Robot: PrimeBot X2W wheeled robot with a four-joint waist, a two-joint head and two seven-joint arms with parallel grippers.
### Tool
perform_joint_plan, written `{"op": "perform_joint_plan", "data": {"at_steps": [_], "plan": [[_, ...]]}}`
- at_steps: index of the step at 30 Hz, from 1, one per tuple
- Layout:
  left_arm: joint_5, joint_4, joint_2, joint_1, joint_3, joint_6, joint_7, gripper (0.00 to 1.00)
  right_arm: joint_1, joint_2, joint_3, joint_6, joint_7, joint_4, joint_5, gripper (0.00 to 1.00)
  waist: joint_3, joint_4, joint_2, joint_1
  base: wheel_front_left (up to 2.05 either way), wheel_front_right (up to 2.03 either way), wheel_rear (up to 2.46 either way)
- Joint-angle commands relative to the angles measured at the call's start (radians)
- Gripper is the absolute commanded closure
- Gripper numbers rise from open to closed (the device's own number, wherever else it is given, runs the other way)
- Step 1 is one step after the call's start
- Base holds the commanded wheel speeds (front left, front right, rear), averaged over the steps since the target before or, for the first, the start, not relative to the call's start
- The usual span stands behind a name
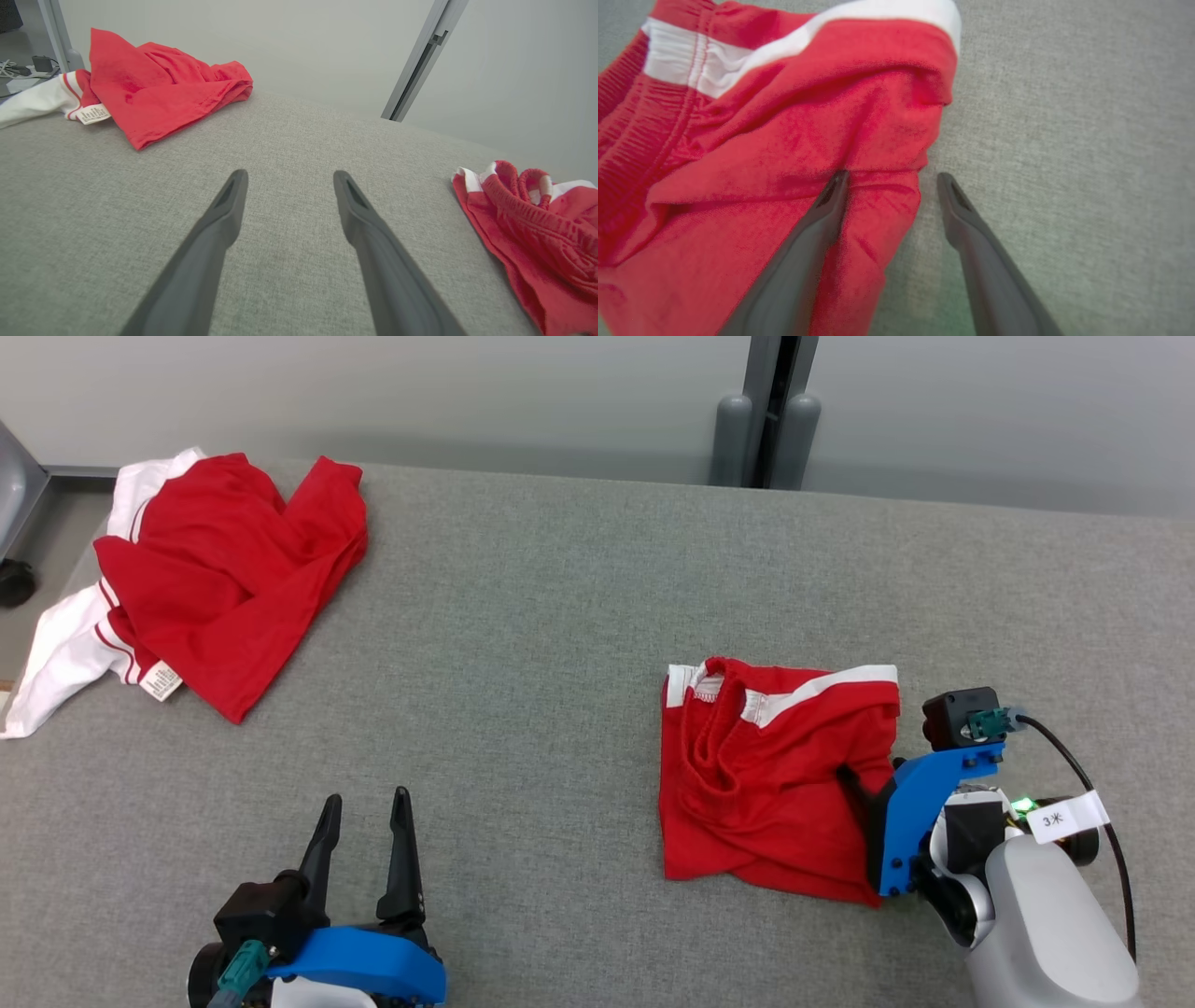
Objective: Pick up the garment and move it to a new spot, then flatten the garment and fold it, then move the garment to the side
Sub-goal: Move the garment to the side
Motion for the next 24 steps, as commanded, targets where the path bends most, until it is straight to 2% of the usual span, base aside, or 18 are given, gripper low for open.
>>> {"op": "perform_joint_plan", "data": {"at_steps": [1, 4, 8, 13, 20, 24], "plan": [[0.007, -0.006, -0.003, -0.019, 0.007, -0.001, -0.005, 0.0, -0.022, -0.002, 0.003, 0.0, 0.002, 0.004, 0.002, 0.56, 0.006, 0.003, -0.0001, 0.0, 0.0, 0.0, 0.0], [0.013, -0.012, -0.007, -0.019, 0.011, -0.005, -0.005, 0.0, -0.022, -0.002, 0.017, 0.0, 0.002, 0.004, 0.017, 1.0, 0.017, -0.007, -0.0001, 0.0, 0.0, 0.0, 0.0], [0.024, -0.018, -0.007, -0.026, 0.01, -0.013, -0.005, 0.0, -0.033, -0.01, 0.046, 0.0, -0.043, -0.014, 0.038, 1.0, 0.034, -0.035, -0.0001, 0.0, 0.0, 0.0, 0.0], [0.046, -0.04, 0.004, -0.045, 0.003, -0.016, -0.005, 0.0, -0.044, -0.052, 0.061, 0.0, -0.096, -0.055, 0.059, 1.0, 0.064, -0.102, -0.0001, 0.0, 0.0, 0.0, 0.0], [0.072, -0.109, 0.031, -0.081, -0.017, -0.016, 0.015, 0.0, -0.057, -0.117, 0.024, 0.0, -0.142, -0.129, 0.069, 1.0, 0.126, -0.258, -0.0001, 0.0, 0.0, 0.0, 0.0], [0.086, -0.153, 0.059, -0.103, -0.018, -0.013, 0.047, 0.0, -0.072, -0.11, -0.011, 0.0, -0.169, -0.164, 0.082, 1.0, 0.188, -0.363, -0.0001, 0.0, 0.0, 0.0, 0.0]]}}
